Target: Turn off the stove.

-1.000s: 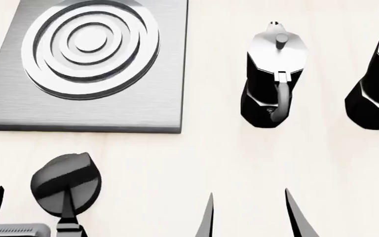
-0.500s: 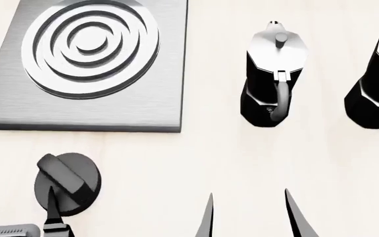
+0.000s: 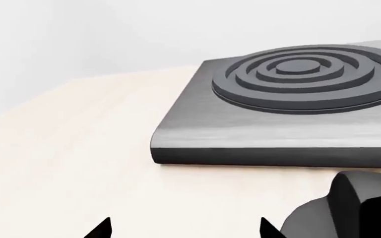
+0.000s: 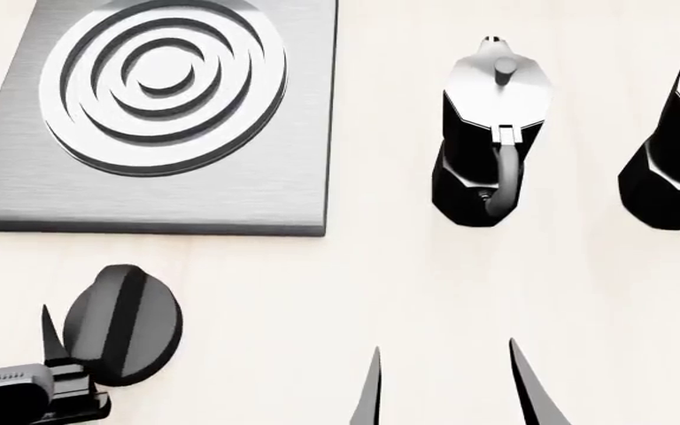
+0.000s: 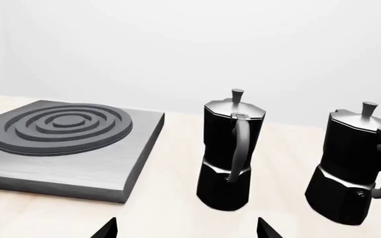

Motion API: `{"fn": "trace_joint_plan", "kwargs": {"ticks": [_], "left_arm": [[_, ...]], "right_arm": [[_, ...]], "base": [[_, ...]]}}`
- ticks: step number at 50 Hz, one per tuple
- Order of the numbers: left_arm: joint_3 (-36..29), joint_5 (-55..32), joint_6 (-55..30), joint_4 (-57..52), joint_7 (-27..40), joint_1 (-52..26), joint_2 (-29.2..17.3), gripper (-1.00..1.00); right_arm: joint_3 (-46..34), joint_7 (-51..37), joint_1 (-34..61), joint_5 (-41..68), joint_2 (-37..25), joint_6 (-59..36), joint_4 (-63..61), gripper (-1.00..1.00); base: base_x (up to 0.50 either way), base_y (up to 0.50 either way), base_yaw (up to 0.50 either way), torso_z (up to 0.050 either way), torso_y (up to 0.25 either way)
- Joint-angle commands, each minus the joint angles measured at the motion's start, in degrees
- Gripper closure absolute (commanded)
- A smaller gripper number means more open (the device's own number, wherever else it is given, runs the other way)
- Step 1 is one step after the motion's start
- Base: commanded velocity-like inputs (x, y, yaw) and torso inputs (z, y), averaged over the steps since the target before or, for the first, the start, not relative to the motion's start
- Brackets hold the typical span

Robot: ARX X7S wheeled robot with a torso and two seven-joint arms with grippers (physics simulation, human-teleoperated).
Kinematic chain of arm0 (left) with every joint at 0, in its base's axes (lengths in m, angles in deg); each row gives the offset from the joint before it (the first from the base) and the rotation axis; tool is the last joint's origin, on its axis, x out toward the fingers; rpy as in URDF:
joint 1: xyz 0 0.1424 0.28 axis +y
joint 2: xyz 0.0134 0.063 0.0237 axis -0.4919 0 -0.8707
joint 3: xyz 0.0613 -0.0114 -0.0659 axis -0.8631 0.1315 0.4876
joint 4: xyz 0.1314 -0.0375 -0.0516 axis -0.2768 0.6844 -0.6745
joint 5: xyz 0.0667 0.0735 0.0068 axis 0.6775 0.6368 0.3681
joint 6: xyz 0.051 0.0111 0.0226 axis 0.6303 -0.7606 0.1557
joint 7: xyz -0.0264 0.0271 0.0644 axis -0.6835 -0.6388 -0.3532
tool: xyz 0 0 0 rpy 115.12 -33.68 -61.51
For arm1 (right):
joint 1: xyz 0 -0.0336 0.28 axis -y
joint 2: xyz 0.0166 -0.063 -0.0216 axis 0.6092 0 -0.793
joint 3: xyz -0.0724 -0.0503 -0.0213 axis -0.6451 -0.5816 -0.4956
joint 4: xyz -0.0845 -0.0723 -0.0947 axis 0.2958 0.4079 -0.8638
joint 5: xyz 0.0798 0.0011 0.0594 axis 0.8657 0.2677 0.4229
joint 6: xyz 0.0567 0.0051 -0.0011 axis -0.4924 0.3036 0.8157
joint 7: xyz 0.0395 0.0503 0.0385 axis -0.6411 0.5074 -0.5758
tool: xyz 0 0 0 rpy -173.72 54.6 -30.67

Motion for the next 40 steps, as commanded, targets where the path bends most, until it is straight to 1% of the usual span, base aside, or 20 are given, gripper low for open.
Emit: {"fn": "trace_joint_plan", "kwargs": {"ticks": [1, 15, 31, 40], "left_arm": [[-0.3, -1.9, -0.7, 3.6, -0.9, -1.0, -0.3, -1.0], [-0.6, 1.3, 0.6, 0.0, 1.5, 0.7, -1.4, -1.0], [-1.4, 0.7, 0.1, -5.2, 0.5, 2.5, -3.1, -1.0], [-1.7, 2.5, 1.0, -7.5, 1.2, 3.3, -4.0, -1.0]], "right_arm": [[-0.2, 0.0, 0.1, -0.1, -0.1, 0.0, 0.0, -1.0], [-0.4, -0.1, 0.1, 0.1, -0.2, 0.2, 0.2, -1.0], [-0.5, -0.2, 0.2, 0.1, -0.4, 0.3, 0.2, -1.0], [-0.6, -0.3, 0.3, 0.1, -0.4, 0.4, 0.5, -1.0]], "base": [[0.0, 0.0, 0.0, 0.0, 0.0], [0.0, 0.0, 0.0, -0.001, -0.002], [0.0, 0.0, 0.0, 0.0, 0.0], [0.0, 0.0, 0.0, 0.0, 0.0]]}}
